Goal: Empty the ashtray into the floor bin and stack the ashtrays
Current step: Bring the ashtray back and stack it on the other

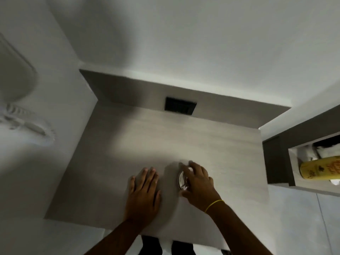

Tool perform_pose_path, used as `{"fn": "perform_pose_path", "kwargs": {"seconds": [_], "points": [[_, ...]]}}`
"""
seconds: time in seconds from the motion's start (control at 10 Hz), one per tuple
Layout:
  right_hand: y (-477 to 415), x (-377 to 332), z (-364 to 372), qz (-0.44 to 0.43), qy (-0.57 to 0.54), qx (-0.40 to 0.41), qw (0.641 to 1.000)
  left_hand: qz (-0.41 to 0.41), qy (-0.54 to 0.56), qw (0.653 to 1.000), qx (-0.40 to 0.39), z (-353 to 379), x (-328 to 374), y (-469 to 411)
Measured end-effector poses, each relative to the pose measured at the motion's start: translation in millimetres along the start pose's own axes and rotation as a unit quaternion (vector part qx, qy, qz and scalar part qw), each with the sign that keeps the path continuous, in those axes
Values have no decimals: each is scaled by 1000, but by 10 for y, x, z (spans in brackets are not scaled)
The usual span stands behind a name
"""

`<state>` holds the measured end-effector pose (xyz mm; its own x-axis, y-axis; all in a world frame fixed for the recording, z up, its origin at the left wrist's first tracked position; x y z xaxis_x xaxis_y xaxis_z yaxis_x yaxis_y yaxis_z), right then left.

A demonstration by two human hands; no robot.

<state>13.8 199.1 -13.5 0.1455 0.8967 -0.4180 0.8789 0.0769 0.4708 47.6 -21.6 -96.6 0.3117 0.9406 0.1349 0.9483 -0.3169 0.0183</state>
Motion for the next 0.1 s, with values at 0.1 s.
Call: {"fn": "perform_pose_path", "kwargs": {"seconds": [0.1], "points": [[92, -29, -227, -5, 3, 62, 998, 9, 0, 1000, 11, -211, 54, -92]]}}
Point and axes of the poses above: each hand's wrist, its own y-axis away from the middle knuckle, its own z-axis out of the palm, x = y × z, the point moved 3 cm from there along -y, towards the middle knuckle, and after that the axes turned 4 degrees about -y, right-handed, at the moved point
